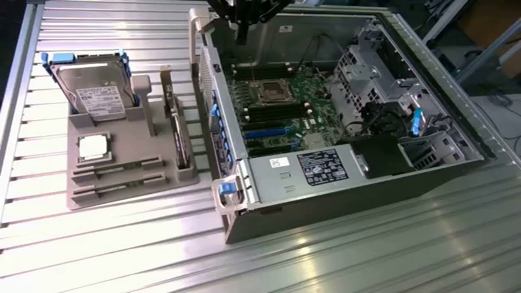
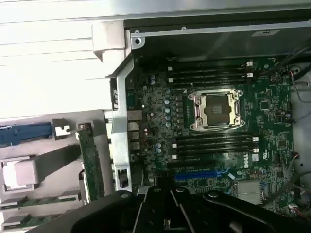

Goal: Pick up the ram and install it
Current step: 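Reach for the ram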

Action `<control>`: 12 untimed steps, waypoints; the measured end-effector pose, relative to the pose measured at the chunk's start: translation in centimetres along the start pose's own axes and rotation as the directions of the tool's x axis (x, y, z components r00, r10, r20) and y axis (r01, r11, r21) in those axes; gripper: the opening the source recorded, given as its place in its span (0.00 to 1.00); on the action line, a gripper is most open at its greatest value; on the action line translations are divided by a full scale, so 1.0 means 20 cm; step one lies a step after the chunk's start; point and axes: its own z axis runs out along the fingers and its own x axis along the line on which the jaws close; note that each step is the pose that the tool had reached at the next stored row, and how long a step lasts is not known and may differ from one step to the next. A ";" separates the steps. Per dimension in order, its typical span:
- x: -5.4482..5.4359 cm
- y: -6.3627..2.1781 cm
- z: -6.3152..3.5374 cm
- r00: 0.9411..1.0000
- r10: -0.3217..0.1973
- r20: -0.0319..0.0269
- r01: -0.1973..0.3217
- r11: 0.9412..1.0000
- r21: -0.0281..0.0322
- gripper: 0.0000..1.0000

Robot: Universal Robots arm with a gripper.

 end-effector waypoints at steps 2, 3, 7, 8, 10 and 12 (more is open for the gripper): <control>0.07 -0.005 -0.002 1.000 0.000 0.000 0.000 1.000 0.000 0.10; 0.10 -0.007 -0.003 1.000 0.000 0.000 0.000 1.000 0.000 0.10; 0.16 -0.012 -0.005 1.000 0.000 0.001 0.000 1.000 0.000 0.10; 0.18 -0.014 -0.006 1.000 0.000 0.001 0.000 1.000 0.000 0.10; 0.22 -0.016 -0.007 1.000 0.000 0.001 0.000 1.000 0.000 0.10; 0.26 -0.019 -0.008 1.000 0.000 0.001 0.000 1.000 0.000 0.10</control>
